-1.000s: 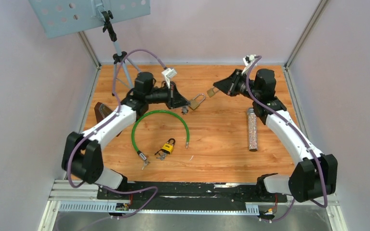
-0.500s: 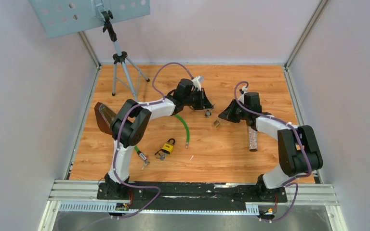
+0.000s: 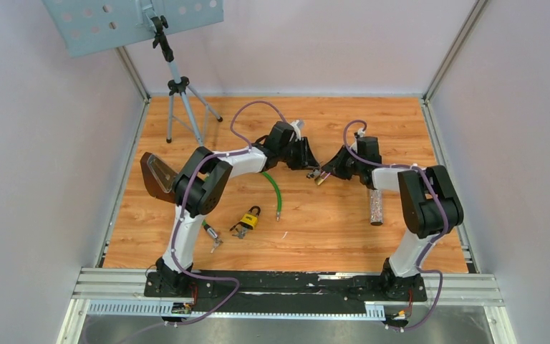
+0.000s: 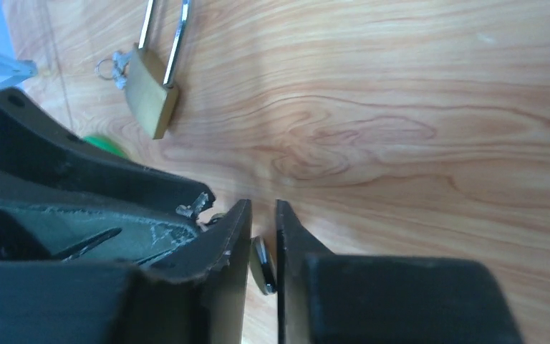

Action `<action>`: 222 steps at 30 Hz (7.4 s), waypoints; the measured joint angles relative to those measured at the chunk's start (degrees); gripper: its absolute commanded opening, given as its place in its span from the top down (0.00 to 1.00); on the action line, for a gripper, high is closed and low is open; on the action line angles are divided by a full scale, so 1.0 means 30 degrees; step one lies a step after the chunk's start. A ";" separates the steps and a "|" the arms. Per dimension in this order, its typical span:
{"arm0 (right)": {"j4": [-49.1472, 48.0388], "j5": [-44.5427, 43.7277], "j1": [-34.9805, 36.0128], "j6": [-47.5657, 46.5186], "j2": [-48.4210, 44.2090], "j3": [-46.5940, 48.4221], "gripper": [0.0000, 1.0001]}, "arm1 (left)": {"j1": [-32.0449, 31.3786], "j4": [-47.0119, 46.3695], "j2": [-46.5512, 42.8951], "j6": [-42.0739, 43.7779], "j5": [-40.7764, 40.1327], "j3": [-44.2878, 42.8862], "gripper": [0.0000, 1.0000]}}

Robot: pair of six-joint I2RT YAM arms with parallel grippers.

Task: Lock with the key
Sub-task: Place the key at the center of the board, then pick up the lock from the center of the board, then lock the lock.

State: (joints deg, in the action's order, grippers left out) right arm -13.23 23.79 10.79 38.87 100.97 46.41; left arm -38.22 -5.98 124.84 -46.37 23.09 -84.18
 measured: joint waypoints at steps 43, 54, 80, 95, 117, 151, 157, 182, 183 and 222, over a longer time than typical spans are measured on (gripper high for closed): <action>1.2947 -1.0338 1.2203 0.3228 0.1078 1.0193 0.21 | 0.0197 0.6448 -2.3518 0.7832 -1.6422 1.1431 0.00; 1.8280 -0.9938 1.5591 1.0819 0.5115 1.3012 0.07 | 0.0197 1.0163 -2.8072 0.7388 -1.8476 1.2757 0.00; 2.5310 -1.2706 1.7923 1.7092 0.9143 1.9205 0.27 | 0.0197 1.3945 -3.4789 0.5362 -1.9190 1.5300 0.00; 2.5463 -1.3857 1.8243 1.7260 0.9202 1.9271 0.32 | 0.0197 1.4411 -3.5124 0.4699 -1.8717 1.5803 0.00; 2.1784 -1.5220 1.7653 1.6152 0.4830 1.4535 0.61 | 0.0197 1.4600 -3.5124 0.4379 -1.5752 1.5912 0.00; 1.5752 -1.7522 1.6480 1.6458 -0.5938 1.1009 0.61 | 0.0160 -0.6703 -2.6549 0.5574 -0.5909 1.8527 0.12; 1.5518 -1.7799 1.6480 1.7303 -0.6295 1.0710 0.61 | 0.0160 -0.7308 -2.5806 0.5013 -0.6149 1.8571 0.28; 1.3362 -1.8265 1.6487 1.9103 -0.7118 0.8531 0.62 | -0.0277 -1.0193 -2.3438 0.3344 -0.6295 1.8914 0.31; 1.3369 -1.8272 1.6487 1.9139 -0.7118 0.8524 0.62 | -0.0277 -1.0258 -2.3380 0.3322 -0.6295 1.9001 0.27; 1.3165 -1.8586 1.6356 1.9460 -0.7206 0.8211 0.37 | -0.0546 -1.3384 -2.1944 0.2033 -0.6003 1.9788 1.00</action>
State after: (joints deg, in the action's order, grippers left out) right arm 26.26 -31.97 59.86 97.25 79.35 71.05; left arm -39.86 -46.13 59.00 -40.27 5.08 -24.82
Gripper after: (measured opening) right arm 0.492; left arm 0.284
